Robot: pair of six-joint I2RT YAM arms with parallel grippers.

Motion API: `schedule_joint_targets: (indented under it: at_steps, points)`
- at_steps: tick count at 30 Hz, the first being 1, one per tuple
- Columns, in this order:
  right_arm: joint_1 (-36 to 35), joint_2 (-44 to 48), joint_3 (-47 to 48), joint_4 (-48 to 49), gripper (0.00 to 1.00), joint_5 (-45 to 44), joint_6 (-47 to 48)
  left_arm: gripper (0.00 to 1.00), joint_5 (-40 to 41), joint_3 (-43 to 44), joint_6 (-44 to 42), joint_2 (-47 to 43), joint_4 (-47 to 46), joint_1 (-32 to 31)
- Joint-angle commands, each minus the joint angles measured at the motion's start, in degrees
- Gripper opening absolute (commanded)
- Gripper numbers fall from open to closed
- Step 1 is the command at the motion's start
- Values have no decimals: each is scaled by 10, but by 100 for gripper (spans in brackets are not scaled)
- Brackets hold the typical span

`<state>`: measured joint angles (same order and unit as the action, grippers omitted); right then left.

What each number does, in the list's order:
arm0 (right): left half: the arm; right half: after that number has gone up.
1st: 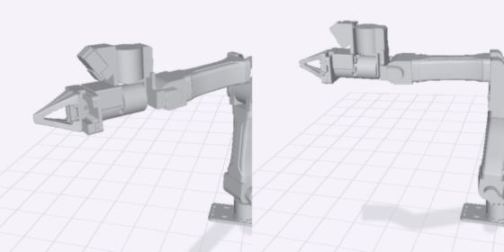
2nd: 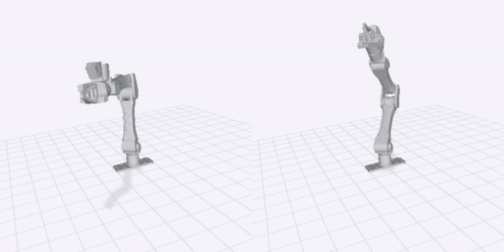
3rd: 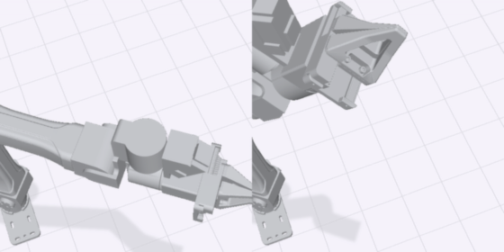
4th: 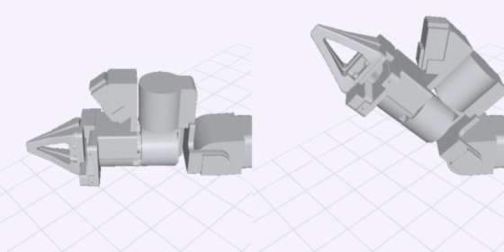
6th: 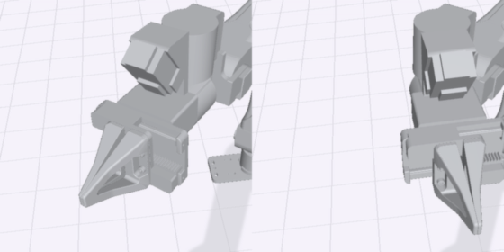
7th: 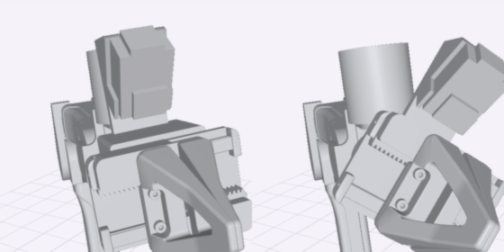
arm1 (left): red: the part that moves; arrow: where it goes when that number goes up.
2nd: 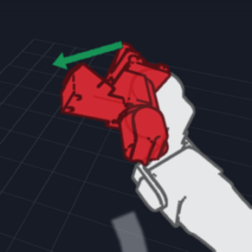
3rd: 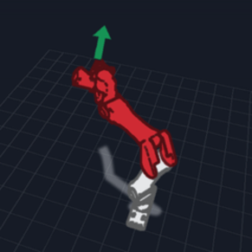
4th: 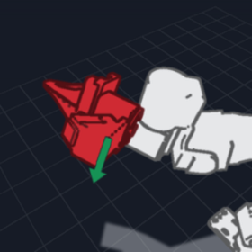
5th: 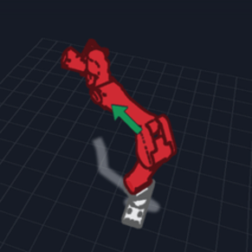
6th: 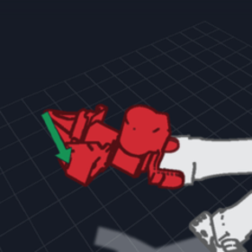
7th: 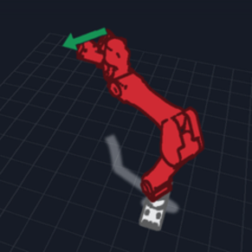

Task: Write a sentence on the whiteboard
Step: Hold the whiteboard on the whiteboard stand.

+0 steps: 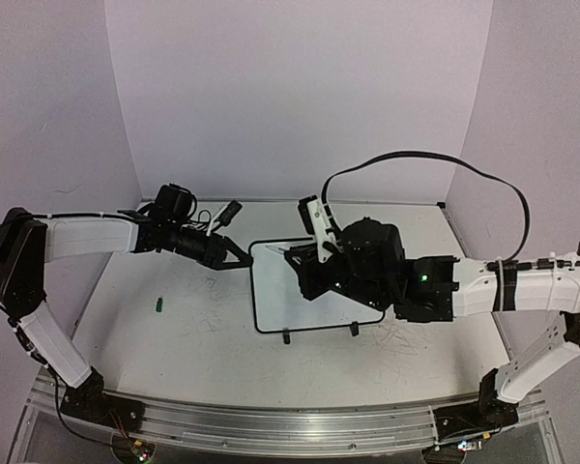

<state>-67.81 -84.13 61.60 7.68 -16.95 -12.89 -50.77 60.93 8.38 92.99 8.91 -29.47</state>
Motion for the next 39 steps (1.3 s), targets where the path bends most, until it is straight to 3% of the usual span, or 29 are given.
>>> schedule_joint_targets:
  at_steps: [1, 8, 16, 20, 30, 39]
  points:
    - [0, -35, 37, -2, 0, 5, 9, 45, -61, -3, 27, 7, -59, -1]
    - [0, -53, 49, -8, 0, 1, 26, 34, -58, 0, 34, 23, -72, 0]
    - [0, -62, 57, -16, 0, -9, 26, 37, -44, 0, 39, 26, -74, 20]
    - [0, -72, 62, -18, 0, -9, 25, 30, -55, 3, 39, 35, -79, 20]
    - [-1, -98, 85, -37, 0, -28, 15, 29, -78, 4, 47, 48, -90, 13]
    - [-1, -110, 95, -49, 0, -50, 7, 19, -75, 6, 49, 54, -108, 12]
